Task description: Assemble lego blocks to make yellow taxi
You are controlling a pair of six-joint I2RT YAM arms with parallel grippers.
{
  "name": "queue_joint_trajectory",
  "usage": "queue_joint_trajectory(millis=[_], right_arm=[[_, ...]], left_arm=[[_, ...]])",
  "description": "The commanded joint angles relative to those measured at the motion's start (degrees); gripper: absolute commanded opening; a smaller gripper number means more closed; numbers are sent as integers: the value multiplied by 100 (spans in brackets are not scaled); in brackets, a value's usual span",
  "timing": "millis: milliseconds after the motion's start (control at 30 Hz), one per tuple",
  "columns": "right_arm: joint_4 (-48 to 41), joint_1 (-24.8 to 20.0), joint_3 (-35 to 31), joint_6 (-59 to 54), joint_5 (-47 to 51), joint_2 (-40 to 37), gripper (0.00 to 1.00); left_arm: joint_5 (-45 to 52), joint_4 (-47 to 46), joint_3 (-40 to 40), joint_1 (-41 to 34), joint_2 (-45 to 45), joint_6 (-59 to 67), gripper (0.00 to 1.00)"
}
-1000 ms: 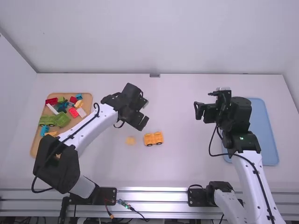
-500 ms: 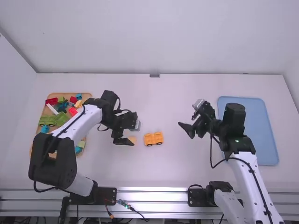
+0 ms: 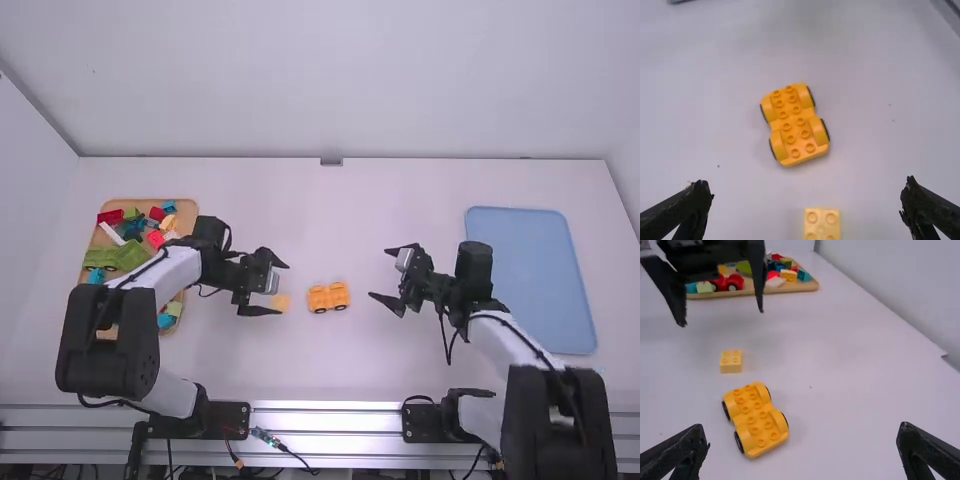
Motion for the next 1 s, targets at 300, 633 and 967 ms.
queue_joint_trajectory(millis=[300, 633, 967], right_arm=[[531, 684, 225, -568, -289, 1582, 99], [17, 1674, 859, -994, 568, 2363, 99], [24, 1764, 1014, -1080, 542, 2699, 99]], left_arm=[[-13, 1117, -876, 11, -42, -640, 99], [-160, 2634, -1231, 11, 483, -1554, 99], [-256, 1652, -568, 9, 1198, -538, 99]])
